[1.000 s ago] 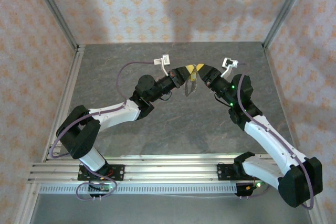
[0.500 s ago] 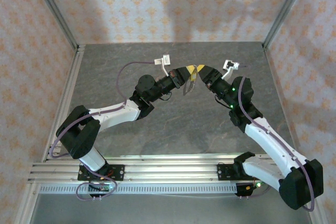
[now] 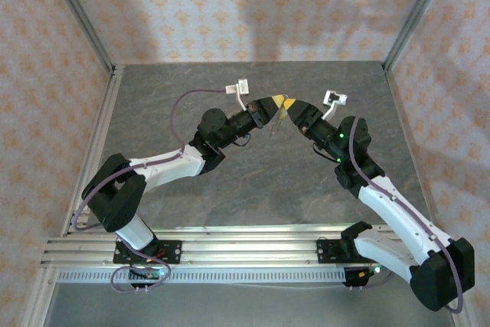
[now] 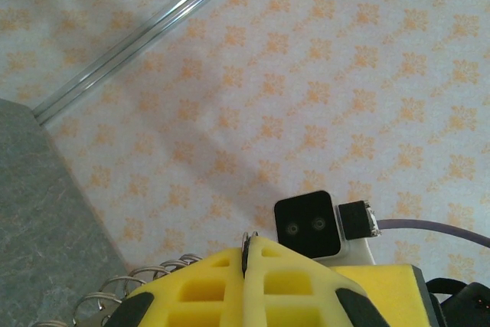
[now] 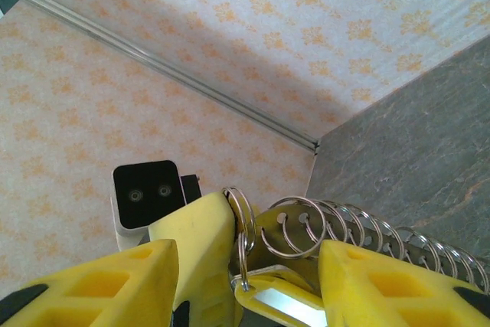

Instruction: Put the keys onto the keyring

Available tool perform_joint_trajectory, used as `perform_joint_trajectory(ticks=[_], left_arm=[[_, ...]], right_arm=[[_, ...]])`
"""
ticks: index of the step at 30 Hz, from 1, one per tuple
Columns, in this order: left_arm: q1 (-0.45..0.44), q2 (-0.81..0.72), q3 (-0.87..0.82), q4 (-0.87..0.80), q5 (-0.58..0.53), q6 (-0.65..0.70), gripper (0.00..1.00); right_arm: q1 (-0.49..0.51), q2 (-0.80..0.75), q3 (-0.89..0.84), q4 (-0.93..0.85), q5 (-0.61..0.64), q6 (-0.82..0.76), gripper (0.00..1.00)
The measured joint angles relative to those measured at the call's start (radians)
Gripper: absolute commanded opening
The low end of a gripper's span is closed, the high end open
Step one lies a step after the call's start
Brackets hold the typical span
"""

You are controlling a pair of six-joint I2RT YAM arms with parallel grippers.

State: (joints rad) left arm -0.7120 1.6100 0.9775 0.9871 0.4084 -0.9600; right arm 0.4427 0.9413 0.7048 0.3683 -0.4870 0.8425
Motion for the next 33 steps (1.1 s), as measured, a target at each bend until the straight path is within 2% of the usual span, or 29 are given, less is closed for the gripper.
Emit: perform_joint_trajectory(ticks=[5,9,12,21,33], left_arm=[[0.0,0.0,0.003,-0.003,0.0,0.0,0.0],[0.0,0.0,0.004,-0.003,0.0,0.0,0.0],[0.0,0.0,0.004,-0.011,0.0,0.0,0.0],[0.0,0.0,0.004,-0.01,0.0,0.0,0.0],[-0.002,0.0,0.004,-0.01,0.001,0.0,0.0]], right_arm=[[0.0,0.01,0.0,0.0,0.0,-0.001,0.48],[0.0,0.032,0.0,0.0,0.001,-0.006,0.39],[0.0,0.044,0.006,0.001,0.001,-0.005,0.37],[-0.002,0.05,0.013,0.006,0.011,-0.008,0.42],[-0.04,0.043,0.029,0.017,0.023,0.0,0.43]])
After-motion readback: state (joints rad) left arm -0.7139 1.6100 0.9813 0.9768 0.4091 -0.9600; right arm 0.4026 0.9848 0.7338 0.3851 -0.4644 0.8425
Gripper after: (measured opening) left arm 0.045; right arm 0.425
